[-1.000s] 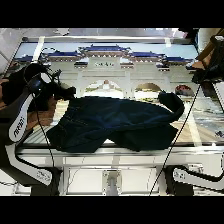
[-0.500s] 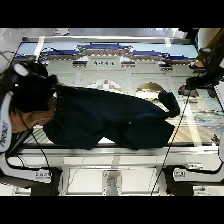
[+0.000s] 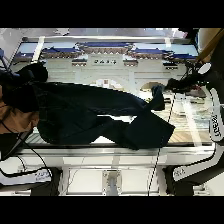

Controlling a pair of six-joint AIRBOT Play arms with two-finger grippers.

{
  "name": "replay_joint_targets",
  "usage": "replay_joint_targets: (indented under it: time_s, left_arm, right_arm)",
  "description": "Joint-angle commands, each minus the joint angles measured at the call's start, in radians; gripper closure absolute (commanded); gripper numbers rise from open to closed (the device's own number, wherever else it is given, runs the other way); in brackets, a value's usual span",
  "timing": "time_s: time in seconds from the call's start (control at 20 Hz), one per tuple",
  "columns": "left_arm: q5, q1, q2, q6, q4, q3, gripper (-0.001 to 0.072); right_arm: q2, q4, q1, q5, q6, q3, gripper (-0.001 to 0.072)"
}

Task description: Fold the clothes and pants, and hang the long-sleeved shirts on hangers.

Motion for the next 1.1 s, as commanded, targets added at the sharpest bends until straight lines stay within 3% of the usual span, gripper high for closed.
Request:
replay_joint_targets:
  time_s: [0.0,0.25,0.35,0.45,0.55,0.6,0.7,1.05]
  left_arm:
    - [-0.016,0.006,0.007,-0.003,0.018,0.000,0.0686]
    - [-0.031,0.006,0.007,-0.003,0.018,0.000,0.0686]
    - [-0.040,0.006,0.007,-0.003,0.018,0.000,0.0686]
    - [-0.047,0.006,0.007,-0.003,0.018,0.000,0.0685]
    - [-0.047,0.006,0.007,-0.003,0.018,0.000,0.0686]
    - [-0.047,0.006,0.007,-0.003,0.018,0.000,0.0686]
    - [-0.047,0.006,0.007,-0.003,0.018,0.000,0.0686]
    - [-0.050,0.006,0.007,-0.003,0.018,0.000,0.0686]
  right_arm:
    - [-0.023,0.262,0.027,-0.180,-0.067,0.000,0.0205]
    - [-0.047,0.099,0.129,-0.202,-0.061,0.000,0.0233]
    - [-0.068,0.041,0.154,-0.188,-0.039,0.000,0.0402]
    - [-0.072,-0.018,0.158,-0.159,-0.025,0.000,0.0690]
    - [-0.071,-0.039,0.137,-0.119,0.014,0.008,0.0676]
    - [-0.071,-0.030,0.126,-0.094,0.017,0.019,0.0627]
    - [-0.071,-0.024,0.111,-0.045,0.017,0.054,0.0131]
    - [-0.071,-0.047,0.109,-0.030,0.018,0.153,0.0131]
